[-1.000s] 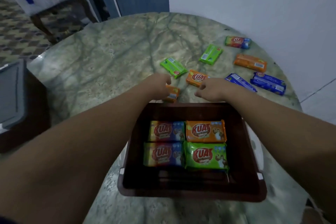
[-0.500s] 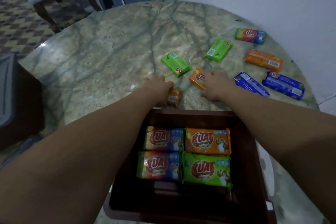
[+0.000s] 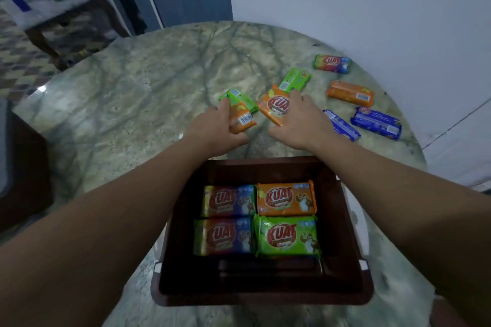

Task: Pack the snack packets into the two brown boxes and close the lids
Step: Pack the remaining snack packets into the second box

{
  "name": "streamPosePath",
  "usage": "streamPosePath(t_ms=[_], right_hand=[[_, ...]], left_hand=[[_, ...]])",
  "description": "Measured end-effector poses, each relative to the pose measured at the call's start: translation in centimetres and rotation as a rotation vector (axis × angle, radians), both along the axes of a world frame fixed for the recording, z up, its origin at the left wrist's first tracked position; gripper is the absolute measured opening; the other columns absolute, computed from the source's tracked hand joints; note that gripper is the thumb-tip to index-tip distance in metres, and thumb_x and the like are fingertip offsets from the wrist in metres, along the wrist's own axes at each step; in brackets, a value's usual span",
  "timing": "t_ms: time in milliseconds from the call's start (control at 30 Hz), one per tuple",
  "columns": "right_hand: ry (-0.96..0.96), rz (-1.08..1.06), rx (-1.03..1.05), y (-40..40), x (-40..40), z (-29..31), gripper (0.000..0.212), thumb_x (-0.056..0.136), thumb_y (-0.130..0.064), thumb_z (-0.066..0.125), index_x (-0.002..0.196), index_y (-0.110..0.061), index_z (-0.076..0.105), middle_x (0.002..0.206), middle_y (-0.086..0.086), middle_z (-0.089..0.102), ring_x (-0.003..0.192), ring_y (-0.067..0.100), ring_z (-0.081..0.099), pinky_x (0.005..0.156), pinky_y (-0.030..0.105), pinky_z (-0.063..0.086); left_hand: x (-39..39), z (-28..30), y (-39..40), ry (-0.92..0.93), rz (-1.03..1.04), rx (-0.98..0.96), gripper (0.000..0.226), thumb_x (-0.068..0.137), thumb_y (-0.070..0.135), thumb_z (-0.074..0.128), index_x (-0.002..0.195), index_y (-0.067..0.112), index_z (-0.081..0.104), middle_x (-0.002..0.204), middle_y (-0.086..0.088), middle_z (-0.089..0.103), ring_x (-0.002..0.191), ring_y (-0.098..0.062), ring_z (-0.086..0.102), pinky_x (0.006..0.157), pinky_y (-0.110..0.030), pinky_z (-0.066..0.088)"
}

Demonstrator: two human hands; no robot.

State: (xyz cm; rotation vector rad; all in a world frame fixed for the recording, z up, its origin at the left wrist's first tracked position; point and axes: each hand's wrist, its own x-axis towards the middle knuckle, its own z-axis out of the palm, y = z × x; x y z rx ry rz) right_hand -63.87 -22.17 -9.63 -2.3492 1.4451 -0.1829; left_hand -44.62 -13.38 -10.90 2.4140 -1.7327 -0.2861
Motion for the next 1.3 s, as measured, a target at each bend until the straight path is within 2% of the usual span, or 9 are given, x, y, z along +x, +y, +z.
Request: streamPosePath(t_ms=[133, 367, 567, 667, 767, 900, 1100, 1233, 1300], right_hand=[[-0.163, -0.036, -0.052, 3.2, -1.0, 1.2, 0.074, 0.073, -0.054, 0.07, 0.128, -0.017, 0.039, 0.118, 0.007, 0.051, 0.105, 0.033, 0.058, 0.078, 0.041, 0.047], [-0.315, 0.051, -0.083, 8.8, -4.1, 1.5, 0.072, 0.071, -0.061, 0.07, 0.128, -0.028, 0.04, 0.115, -0.002, 0.06, 0.098, 0.022, 0.063, 0.08, 0.044, 0.054], [-0.168, 0.243, -0.021, 11.6, -7.1, 0.6, 0.075, 0.071, -0.058, 0.076, 0.131, -0.032, 0.039, 0.117, -0.008, 0.061, 0.1, 0.016, 0.064, 0.082, 0.041, 0.054], [0.021, 0.39, -0.044, 12.0, -8.0, 0.2, 0.071, 0.071, -0.057, 0.076, 0.129, -0.034, 0.042, 0.116, -0.012, 0.058, 0.1, 0.012, 0.061, 0.08, 0.036, 0.053], [0.153, 0.462, -0.135, 12.2, -8.1, -0.2, 0.073, 0.073, -0.063, 0.07, 0.134, -0.034, 0.042, 0.117, -0.009, 0.055, 0.106, 0.014, 0.056, 0.086, 0.034, 0.049], [0.165, 0.433, -0.157, 12.2, -7.7, -0.3, 0.077, 0.075, -0.064, 0.068, 0.139, -0.031, 0.042, 0.118, -0.008, 0.054, 0.108, 0.015, 0.054, 0.086, 0.033, 0.048], [0.199, 0.447, -0.16, 12.0, -7.5, -0.5, 0.082, 0.076, -0.063, 0.068, 0.146, -0.029, 0.042, 0.125, -0.008, 0.05, 0.113, 0.013, 0.05, 0.092, 0.033, 0.048], [0.223, 0.45, -0.169, 12.0, -7.4, -0.4, 0.085, 0.078, -0.064, 0.067, 0.15, -0.028, 0.04, 0.128, -0.007, 0.051, 0.114, 0.014, 0.047, 0.092, 0.033, 0.047], [0.244, 0.457, -0.171, 12.1, -7.5, -0.5, 0.086, 0.079, -0.065, 0.066, 0.151, -0.027, 0.04, 0.129, -0.007, 0.051, 0.115, 0.014, 0.046, 0.092, 0.033, 0.046]], left_hand=[[-0.9, 2.4, 2.6, -0.037, 0.012, -0.119, 0.081, 0.064, 0.074, 0.052, 0.125, 0.022, 0.037, 0.109, -0.013, 0.062, 0.092, -0.04, 0.062, 0.072, -0.043, 0.05], [-2.3, 4.1, 9.1, -0.007, -0.079, -0.256, 0.073, 0.068, 0.064, 0.061, 0.122, 0.021, 0.041, 0.111, -0.007, 0.059, 0.094, -0.035, 0.06, 0.07, -0.041, 0.048], [-3.5, 2.1, 14.4, 0.046, -0.183, -0.267, 0.076, 0.071, 0.048, 0.077, 0.129, 0.014, 0.042, 0.114, -0.011, 0.057, 0.098, -0.032, 0.058, 0.076, -0.038, 0.045], [-3.5, 0.8, 16.0, 0.041, -0.234, -0.227, 0.075, 0.07, 0.055, 0.069, 0.128, 0.016, 0.041, 0.114, -0.008, 0.056, 0.1, -0.027, 0.056, 0.082, -0.036, 0.045], [-3.5, 0.7, 16.1, 0.05, -0.242, -0.205, 0.07, 0.067, 0.061, 0.06, 0.123, 0.024, 0.04, 0.113, -0.001, 0.053, 0.099, -0.021, 0.053, 0.081, -0.038, 0.048], [-3.4, 0.6, 15.8, -0.027, -0.301, -0.183, 0.059, 0.069, 0.059, 0.062, 0.116, 0.025, 0.047, 0.104, 0.002, 0.052, 0.094, -0.022, 0.051, 0.076, -0.04, 0.046], [-3.2, 0.1, 15.4, -0.092, -0.375, -0.164, 0.057, 0.07, 0.057, 0.066, 0.116, 0.027, 0.051, 0.105, 0.004, 0.053, 0.093, -0.019, 0.049, 0.073, -0.033, 0.031], [-3.0, -0.2, 15.4, -0.102, -0.385, -0.15, 0.053, 0.071, 0.056, 0.067, 0.116, 0.028, 0.057, 0.109, 0.004, 0.054, 0.096, -0.019, 0.049, 0.076, -0.033, 0.033], [-2.9, -0.5, 15.3, -0.106, -0.4, -0.161, 0.042, 0.076, 0.054, 0.066, 0.11, 0.029, 0.064, 0.107, 0.005, 0.056, 0.093, -0.019, 0.05, 0.076, -0.032, 0.034]])
